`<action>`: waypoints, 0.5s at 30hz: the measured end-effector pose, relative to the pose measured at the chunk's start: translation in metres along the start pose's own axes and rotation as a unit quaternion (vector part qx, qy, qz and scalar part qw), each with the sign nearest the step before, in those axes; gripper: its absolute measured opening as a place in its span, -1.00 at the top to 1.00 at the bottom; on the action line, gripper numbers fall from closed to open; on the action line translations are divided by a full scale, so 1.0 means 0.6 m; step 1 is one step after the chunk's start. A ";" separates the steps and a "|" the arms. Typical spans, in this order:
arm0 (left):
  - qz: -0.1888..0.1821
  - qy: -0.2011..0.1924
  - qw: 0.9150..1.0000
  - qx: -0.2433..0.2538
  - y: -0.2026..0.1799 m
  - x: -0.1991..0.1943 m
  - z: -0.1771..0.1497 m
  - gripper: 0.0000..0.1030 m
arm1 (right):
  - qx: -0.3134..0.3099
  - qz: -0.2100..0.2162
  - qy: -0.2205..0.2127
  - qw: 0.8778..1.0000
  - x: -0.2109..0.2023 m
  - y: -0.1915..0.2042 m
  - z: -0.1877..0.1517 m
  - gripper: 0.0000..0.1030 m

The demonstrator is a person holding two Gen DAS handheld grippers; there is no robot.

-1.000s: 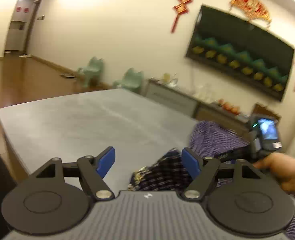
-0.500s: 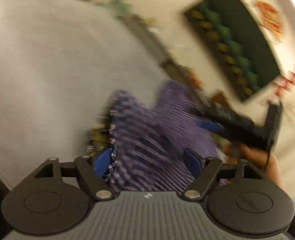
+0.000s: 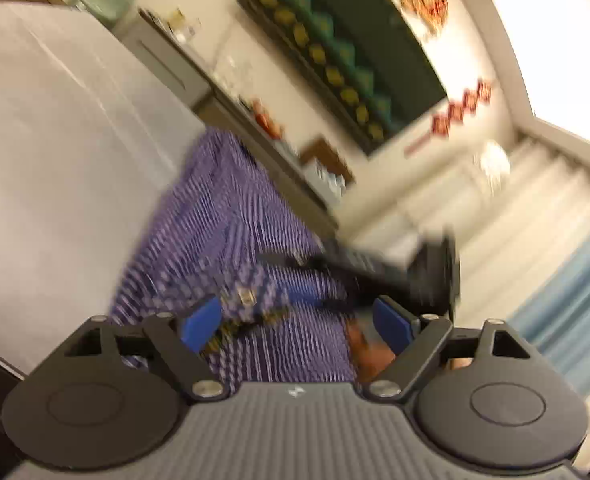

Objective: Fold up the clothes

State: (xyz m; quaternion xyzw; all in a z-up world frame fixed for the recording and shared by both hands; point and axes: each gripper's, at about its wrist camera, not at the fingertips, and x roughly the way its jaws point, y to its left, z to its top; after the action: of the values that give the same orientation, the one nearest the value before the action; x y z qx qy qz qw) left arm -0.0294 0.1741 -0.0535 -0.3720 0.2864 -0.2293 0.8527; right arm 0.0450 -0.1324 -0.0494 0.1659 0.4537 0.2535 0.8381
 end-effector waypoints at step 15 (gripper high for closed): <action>0.011 0.018 0.987 -0.159 0.061 0.079 0.022 -0.85 | 0.260 0.239 -0.040 0.935 0.017 -0.041 -0.108 0.88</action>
State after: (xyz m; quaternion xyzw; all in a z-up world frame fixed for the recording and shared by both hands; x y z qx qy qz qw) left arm 0.0205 0.1750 -0.0890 -0.4956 0.3389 -0.1785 0.7796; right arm 0.0018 -0.1437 -0.1033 0.4912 0.4165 0.3125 0.6983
